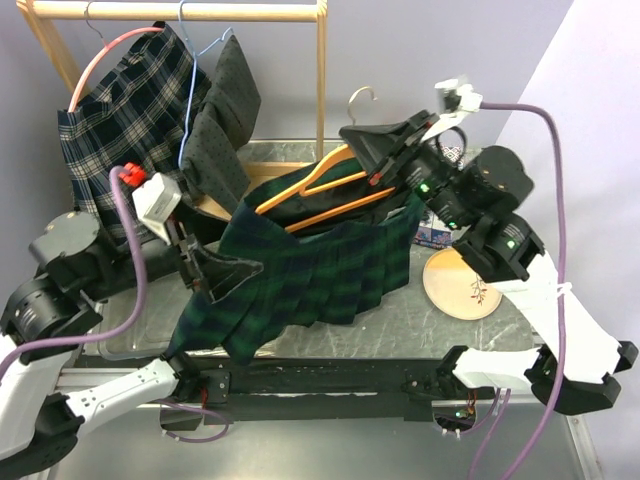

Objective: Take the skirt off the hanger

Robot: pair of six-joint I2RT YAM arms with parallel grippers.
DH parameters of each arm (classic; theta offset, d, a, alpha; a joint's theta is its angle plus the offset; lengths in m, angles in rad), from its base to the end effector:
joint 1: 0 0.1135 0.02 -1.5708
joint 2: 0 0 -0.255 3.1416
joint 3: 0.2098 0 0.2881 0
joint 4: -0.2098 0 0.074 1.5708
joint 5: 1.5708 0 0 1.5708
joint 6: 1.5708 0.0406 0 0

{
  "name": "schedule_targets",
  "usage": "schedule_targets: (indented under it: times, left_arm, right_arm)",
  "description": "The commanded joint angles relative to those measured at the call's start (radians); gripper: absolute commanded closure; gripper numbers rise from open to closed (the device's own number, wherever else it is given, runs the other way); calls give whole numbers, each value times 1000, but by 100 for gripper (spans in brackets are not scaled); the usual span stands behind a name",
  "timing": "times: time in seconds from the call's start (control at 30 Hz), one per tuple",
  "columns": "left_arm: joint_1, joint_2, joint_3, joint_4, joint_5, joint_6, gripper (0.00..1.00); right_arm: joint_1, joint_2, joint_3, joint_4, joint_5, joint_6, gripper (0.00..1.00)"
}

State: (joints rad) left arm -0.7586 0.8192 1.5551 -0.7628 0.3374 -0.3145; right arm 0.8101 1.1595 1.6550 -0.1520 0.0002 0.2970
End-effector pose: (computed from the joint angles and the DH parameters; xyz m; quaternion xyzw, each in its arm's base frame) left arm 0.0827 -0.0969 0.5304 0.2698 0.6632 -0.4549 0.5295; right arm 0.1691 0.1777 0.5726 -0.1460 0.5570 0.4297 0.6955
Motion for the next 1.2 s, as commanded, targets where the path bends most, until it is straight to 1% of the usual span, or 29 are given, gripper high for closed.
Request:
schedule_targets:
  times: [0.0, 0.03, 0.1, 0.13, 0.2, 0.23, 0.27, 0.33, 0.4, 0.43, 0.47, 0.5, 0.53, 0.6, 0.63, 0.67, 0.7, 0.77, 0.87, 0.9, 0.93, 0.97, 1.0, 1.03, 1.07, 1.1, 1.13, 1.17]
  left_arm:
    - [1, -18, -27, 22, 18, 66, 2]
    - [-1, -11, -30, 17, 29, 69, 3]
    - [-1, 3, -27, -10, 48, 80, 10]
    - [1, 15, -27, -18, 46, 83, 29]
    - [-1, 24, -30, -36, 20, 81, 56]
    - [-1, 29, -38, -43, 3, 78, 90]
    - [1, 32, -38, -53, -15, 75, 99]
    - [1, 26, -43, -75, -73, 69, 99]
    - [-1, 23, -27, -89, -121, 65, 99]
    - [-1, 31, 9, -113, -171, 61, 99]
    - [1, 35, 29, -128, -199, 58, 99]
    - [-1, 38, 48, -141, -221, 48, 99]
    - [-1, 29, 60, -148, -277, 31, 99]
    - [-1, 3, 34, -139, -326, -20, 99]
    - [1, -30, -10, -130, -334, -34, 99]
    - [-1, -44, -33, -110, -377, -43, 99]
    - [-1, -58, -70, -102, -382, -52, 99]
    - [-1, -80, -84, -89, -390, -61, 99]
    - [-1, -68, -56, -82, -365, -90, 99]
    - [1, -61, -24, -86, -364, -101, 99]
    - [-1, -48, -6, -86, -367, -101, 99]
    - [1, -45, 14, -86, -380, -100, 99]
    - [1, -37, 60, -81, -429, -86, 99]
    - [-1, -28, 86, -73, -458, -71, 99]
    - [-1, -20, 118, -64, -492, -52, 99]
    - [-1, -9, 213, -58, -582, -11, 99]
    - [-1, 20, 271, -50, -618, 14, 99]
    - [1, 41, 333, -46, -656, 69, 99]
  right_arm:
    - [-11, -87, 36, 109, 63, 17, 100]
    - [-11, -107, 29, 121, 64, 19, 100]
    - [-11, -118, 31, 120, 81, 19, 100]
    - [-12, -124, 34, 117, 92, 21, 100]
    - [-14, -133, 22, 120, 139, 28, 100]
    - [-20, -148, 9, 135, 155, 40, 100]
    - [-23, -158, -3, 143, 165, 44, 100]
    - [-34, -170, -34, 149, 220, 53, 100]
    - [-74, -166, -17, 147, 270, 86, 100]
    - [-98, -162, -11, 138, 277, 149, 100]
    - [-159, -164, -5, 132, 294, 200, 100]
    - [-179, -168, -9, 118, 328, 261, 100]
    - [-201, -188, -23, 141, 348, 343, 100]
    - [-235, -207, -51, 185, 327, 378, 100]
    - [-236, -207, -40, 189, 320, 392, 100]
    - [-236, -204, -6, 186, 319, 390, 100]
    - [-238, -204, 3, 187, 317, 389, 100]
    - [-236, -211, 6, 216, 320, 389, 100]
    - [-238, -231, -21, 239, 327, 401, 100]
    - [-238, -244, -38, 255, 325, 406, 100]
    - [-239, -244, -49, 297, 307, 403, 100]
    - [-239, -235, -19, 298, 278, 406, 100]
    - [-241, -184, 35, 270, 197, 421, 100]
    - [-241, -154, 96, 209, 148, 441, 100]
    - [-242, -124, 203, 189, 82, 453, 100]
    - [-239, -91, 241, 171, 7, 470, 100]
    - [-241, -87, 262, 158, 3, 484, 100]
    - [-239, -96, 256, 158, -18, 487, 100]
